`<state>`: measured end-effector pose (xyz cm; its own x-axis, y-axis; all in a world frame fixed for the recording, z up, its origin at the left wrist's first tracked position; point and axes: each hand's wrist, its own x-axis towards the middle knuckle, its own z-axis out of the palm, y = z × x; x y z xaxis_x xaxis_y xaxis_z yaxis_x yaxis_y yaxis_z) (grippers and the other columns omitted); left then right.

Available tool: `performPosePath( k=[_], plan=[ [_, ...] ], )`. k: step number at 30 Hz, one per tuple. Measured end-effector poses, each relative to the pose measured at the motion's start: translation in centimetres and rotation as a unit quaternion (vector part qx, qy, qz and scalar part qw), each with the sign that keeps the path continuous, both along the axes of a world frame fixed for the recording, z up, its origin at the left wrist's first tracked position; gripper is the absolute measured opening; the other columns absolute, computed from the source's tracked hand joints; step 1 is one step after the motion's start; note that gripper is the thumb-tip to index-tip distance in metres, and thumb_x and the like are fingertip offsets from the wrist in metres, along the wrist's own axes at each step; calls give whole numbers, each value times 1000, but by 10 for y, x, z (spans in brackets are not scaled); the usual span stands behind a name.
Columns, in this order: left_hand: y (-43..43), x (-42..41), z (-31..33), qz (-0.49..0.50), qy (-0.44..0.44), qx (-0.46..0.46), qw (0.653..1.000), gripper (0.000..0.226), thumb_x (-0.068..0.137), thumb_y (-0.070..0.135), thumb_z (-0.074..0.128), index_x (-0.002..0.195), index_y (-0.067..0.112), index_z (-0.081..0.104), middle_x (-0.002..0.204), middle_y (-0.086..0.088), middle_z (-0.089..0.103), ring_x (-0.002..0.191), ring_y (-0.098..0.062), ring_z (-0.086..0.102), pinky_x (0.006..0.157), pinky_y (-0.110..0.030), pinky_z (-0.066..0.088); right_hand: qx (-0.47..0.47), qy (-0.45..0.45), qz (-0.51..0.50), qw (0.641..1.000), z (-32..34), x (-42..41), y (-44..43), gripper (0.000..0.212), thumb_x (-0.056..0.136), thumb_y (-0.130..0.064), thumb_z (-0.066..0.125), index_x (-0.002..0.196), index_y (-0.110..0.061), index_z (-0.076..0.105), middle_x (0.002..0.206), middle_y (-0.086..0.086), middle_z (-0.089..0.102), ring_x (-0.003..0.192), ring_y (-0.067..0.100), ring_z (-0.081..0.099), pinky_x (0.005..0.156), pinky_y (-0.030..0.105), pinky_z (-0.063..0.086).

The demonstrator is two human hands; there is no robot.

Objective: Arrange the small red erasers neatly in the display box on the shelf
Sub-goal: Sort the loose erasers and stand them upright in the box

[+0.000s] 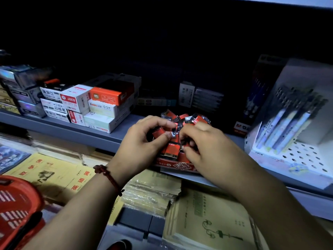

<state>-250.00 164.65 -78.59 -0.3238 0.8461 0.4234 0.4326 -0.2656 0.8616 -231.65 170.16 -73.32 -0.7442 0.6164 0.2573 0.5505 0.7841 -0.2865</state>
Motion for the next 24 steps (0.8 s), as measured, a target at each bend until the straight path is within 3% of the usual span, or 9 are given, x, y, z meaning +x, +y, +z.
performPosePath(
  k=[7, 12, 14, 17, 22, 24],
  plan=[
    [1, 0, 0, -3, -10, -4, 1000, 20, 85, 26, 69, 104, 28, 76, 109, 5, 70, 107, -16, 67, 100, -51, 52, 24, 73, 26, 997, -4, 4, 5, 11, 90, -15, 67, 91, -23, 59, 95, -10, 50, 68, 5, 48, 64, 33, 49],
    [1, 0, 0, 0, -5, 3, 1000, 19, 86, 24, 69, 103, 25, 76, 108, 2, 71, 105, -16, 67, 99, -51, 53, 9, 141, 23, 990, -8, 8, 11, 12, 87, -11, 76, 83, -20, 69, 80, -11, 58, 66, 8, 53, 61, 20, 44],
    [0, 0, 0, 1, -2, 5, 1000, 19, 86, 24, 69, 103, 25, 76, 109, 3, 71, 106, -15, 67, 99, -50, 53, -31, 190, 9, 981, -10, 8, 13, 15, 86, -8, 77, 80, -20, 70, 75, -10, 60, 63, 12, 58, 59, 22, 49],
    [-1, 1, 2, 7, 28, 27, 999, 18, 87, 21, 69, 104, 22, 76, 110, 4, 70, 111, -15, 66, 102, -46, 51, -121, 271, -16, 955, -9, 8, 16, 17, 87, -6, 77, 82, -21, 71, 66, 1, 62, 54, 22, 62, 56, 42, 58],
    [-6, 8, 13, 13, 158, 55, 986, 25, 85, 29, 75, 110, 29, 74, 113, 15, 69, 116, -16, 61, 103, -50, 44, -244, 343, -14, 907, -6, 7, 18, 15, 89, -3, 74, 93, -18, 73, 74, 7, 70, 58, 30, 67, 50, 32, 55],
    [-8, 13, 16, 11, 191, 32, 981, 35, 82, 38, 76, 117, 36, 69, 112, 21, 68, 116, -10, 58, 103, -50, 43, -269, 356, -16, 895, -5, 7, 19, 13, 90, -3, 73, 94, -15, 73, 71, 9, 71, 56, 22, 65, 53, 28, 54]
  ],
)
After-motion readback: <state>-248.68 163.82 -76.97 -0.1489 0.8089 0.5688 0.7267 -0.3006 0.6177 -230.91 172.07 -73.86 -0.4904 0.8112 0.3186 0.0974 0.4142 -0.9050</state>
